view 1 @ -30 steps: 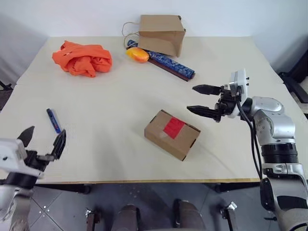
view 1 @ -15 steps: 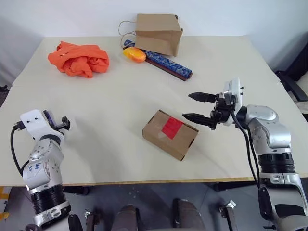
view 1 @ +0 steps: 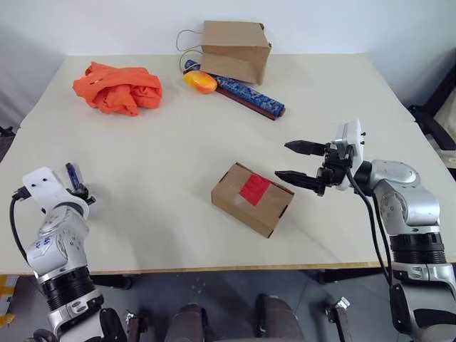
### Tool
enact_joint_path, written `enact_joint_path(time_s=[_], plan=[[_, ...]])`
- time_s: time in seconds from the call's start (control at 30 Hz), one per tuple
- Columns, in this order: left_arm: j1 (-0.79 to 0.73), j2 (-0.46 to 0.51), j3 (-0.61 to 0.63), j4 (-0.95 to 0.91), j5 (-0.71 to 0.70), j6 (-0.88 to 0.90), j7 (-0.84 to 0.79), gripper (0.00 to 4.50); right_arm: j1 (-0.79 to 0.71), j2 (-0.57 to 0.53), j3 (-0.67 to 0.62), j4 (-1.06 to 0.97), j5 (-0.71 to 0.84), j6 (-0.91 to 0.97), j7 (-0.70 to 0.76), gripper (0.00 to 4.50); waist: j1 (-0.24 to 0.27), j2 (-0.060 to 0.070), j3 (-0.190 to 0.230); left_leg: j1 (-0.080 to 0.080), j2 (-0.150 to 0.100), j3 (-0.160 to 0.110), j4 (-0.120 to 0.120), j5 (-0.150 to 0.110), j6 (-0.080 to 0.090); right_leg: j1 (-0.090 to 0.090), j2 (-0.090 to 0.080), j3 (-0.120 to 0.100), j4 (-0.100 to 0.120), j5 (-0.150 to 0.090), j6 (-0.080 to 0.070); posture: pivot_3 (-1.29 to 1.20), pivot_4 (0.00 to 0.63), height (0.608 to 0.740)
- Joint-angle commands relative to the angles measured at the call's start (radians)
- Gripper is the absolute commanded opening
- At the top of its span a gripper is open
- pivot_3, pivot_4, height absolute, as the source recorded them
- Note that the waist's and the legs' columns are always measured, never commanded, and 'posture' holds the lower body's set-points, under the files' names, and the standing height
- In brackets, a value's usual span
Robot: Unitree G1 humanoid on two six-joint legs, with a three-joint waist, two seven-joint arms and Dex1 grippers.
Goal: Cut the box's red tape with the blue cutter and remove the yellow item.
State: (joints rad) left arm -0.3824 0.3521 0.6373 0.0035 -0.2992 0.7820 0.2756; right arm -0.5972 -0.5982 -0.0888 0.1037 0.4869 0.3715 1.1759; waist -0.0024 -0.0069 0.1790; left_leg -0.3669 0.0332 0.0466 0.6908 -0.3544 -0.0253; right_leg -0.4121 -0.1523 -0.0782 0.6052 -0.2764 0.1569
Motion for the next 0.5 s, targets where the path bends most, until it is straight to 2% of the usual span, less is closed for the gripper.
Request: enact_joint_path(time_s=[0.03,0.13,0.37,0.5], plan=[[0.024,0.002,0.014,0.017,-0.003,0.027,-0.005,1.2,-0.019,-0.022,-0.027,-0.013,0.017,-0.016,0.008,4.5,0.0,0.0,0.0,0.0,0.0,0.0,0.0,0.0,0.0,0.0,0.0,0.0,0.0,0.0,0.0,0.0,0.15,0.74],[0.026,0.009,0.023,0.014,-0.001,0.037,-0.004,0.44,-0.028,-0.022,-0.025,-0.002,0.014,-0.021,0.011,4.5,0.001,0.0,0.0,0.0,0.0,0.0,0.0,0.0,0.0,0.0,0.0,0.0,0.0,0.0,0.0,0.0,0.15,0.74],[0.078,0.049,0.021,-0.059,-0.008,0.075,-0.055,0.44,-0.028,-0.029,-0.024,0.009,0.009,-0.033,0.019,4.5,-0.004,0.0,0.0,0.0,0.0,0.001,0.0,0.0,0.0,0.0,0.0,0.0,0.0,0.0,0.0,0.0,0.15,0.74],[0.229,0.116,-0.048,-0.213,-0.029,-0.03,-0.267,0.44,-0.018,-0.045,-0.029,-0.006,0.019,-0.027,0.025,4.5,-0.006,0.0,0.0,0.0,0.0,0.001,0.0,0.0,-0.001,-0.001,0.0,0.001,0.0,0.0,0.0,0.0,0.15,0.74]])
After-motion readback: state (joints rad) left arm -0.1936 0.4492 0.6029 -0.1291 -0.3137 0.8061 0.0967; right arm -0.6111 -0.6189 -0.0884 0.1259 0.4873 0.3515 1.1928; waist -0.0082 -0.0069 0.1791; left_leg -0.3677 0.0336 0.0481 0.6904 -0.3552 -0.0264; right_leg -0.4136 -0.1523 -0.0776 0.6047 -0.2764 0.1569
